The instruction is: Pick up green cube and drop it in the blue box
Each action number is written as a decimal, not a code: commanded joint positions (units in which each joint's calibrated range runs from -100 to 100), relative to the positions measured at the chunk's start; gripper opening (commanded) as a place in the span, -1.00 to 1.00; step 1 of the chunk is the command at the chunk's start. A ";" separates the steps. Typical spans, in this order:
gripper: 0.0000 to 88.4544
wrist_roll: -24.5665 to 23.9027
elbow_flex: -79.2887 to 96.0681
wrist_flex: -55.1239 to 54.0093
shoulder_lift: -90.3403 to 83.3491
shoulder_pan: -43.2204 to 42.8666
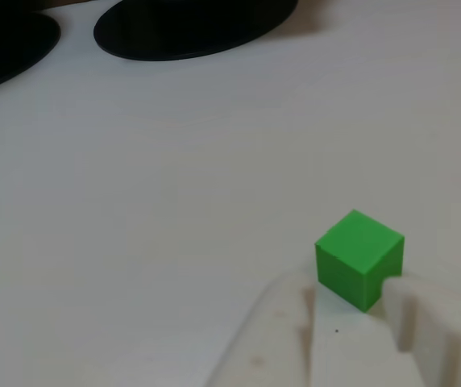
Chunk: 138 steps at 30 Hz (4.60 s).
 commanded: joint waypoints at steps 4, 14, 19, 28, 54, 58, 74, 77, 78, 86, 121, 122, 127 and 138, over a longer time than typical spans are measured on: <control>-0.94 0.05 -1.71 -1.88 0.42 0.47; -0.94 0.34 -14.72 -2.12 19.07 0.47; -0.94 0.00 -25.50 -2.04 27.34 0.47; -0.94 0.29 -38.15 -1.72 45.99 0.39; -0.94 -0.10 -99.55 33.59 92.73 3.83; -0.94 -0.10 -110.33 40.03 100.75 3.90; -0.94 -13.48 -115.98 40.27 113.13 3.67; -0.94 -13.82 -115.89 40.27 115.14 3.67; -0.94 -13.82 -115.89 40.27 115.55 3.67; -0.87 -13.87 -115.80 40.27 115.97 3.37; -0.30 -18.80 -115.71 30.16 121.91 0.62; -0.30 -18.80 -115.71 30.16 121.91 0.62; -0.30 -18.80 -115.62 30.16 122.08 0.54; -0.30 -18.80 -116.07 30.00 124.17 0.77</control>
